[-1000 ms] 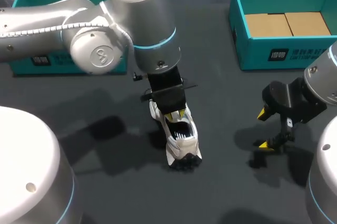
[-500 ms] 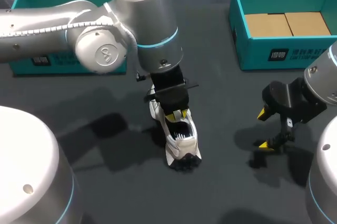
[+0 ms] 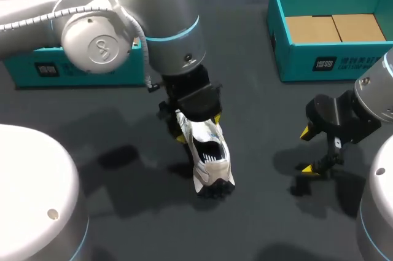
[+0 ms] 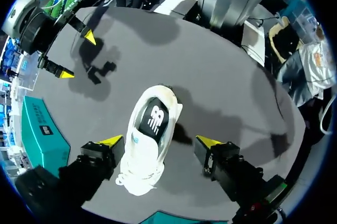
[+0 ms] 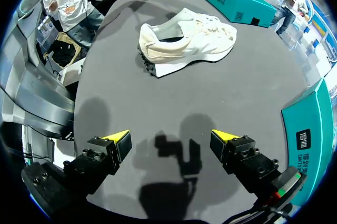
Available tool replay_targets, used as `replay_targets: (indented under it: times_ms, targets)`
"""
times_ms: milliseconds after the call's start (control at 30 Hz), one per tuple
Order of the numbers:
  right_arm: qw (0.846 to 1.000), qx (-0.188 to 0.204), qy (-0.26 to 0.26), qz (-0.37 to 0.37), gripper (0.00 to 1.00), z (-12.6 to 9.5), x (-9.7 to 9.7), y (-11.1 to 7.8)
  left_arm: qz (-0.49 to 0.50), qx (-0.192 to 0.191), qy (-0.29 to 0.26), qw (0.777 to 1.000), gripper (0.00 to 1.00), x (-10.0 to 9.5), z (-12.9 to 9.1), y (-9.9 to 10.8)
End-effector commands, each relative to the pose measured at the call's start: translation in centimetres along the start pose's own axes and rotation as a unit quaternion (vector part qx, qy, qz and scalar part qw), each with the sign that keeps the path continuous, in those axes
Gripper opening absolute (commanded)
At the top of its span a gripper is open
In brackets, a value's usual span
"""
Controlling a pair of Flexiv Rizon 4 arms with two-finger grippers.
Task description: Take the shoe out of the shoebox, open the shoe tongue, remove and reinsert the insole, then place the shoe into the shoebox
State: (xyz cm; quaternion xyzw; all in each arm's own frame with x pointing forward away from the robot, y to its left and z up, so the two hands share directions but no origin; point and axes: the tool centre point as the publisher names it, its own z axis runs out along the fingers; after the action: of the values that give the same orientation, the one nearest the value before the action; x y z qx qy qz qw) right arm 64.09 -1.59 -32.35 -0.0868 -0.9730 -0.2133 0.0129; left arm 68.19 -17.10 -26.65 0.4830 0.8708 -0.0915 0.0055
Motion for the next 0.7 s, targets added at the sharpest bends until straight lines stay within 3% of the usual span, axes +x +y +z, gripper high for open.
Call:
replay_targets:
  times_ms: [33,267,400,500,567,700]
  targets:
    - [1.0,0.001,-0.002,0.0,1.0,0.0,0.2,0.0,-0.03,-0.039,0.009,0.999,1.0,-0.5,-0.3,-0.9]
    - [1.0,0.001,-0.002,0.0,1.0,0.0,0.2,0.0,-0.03,-0.039,0.009,0.999,1.0,-0.5,-0.3,-0.9]
    - [1.0,0.001,-0.002,0.0,1.0,0.0,0.2,0.0,-0.129,0.003,0.002,0.992,1.0,0.0,0.2,-1.2]
    - [1.0,0.001,-0.002,0.0,1.0,0.0,0.2,0.0,-0.289,0.049,-0.001,0.956,1.0,0.1,-0.4,-1.5]
    - [1.0,0.001,-0.002,0.0,1.0,0.0,0.2,0.0,-0.422,0.02,0.045,0.905,1.0,-0.5,-1.3,-0.9]
    - [1.0,0.001,-0.002,0.0,1.0,0.0,0.2,0.0,-0.422,0.02,0.045,0.905,1.0,-0.5,-1.3,-0.9]
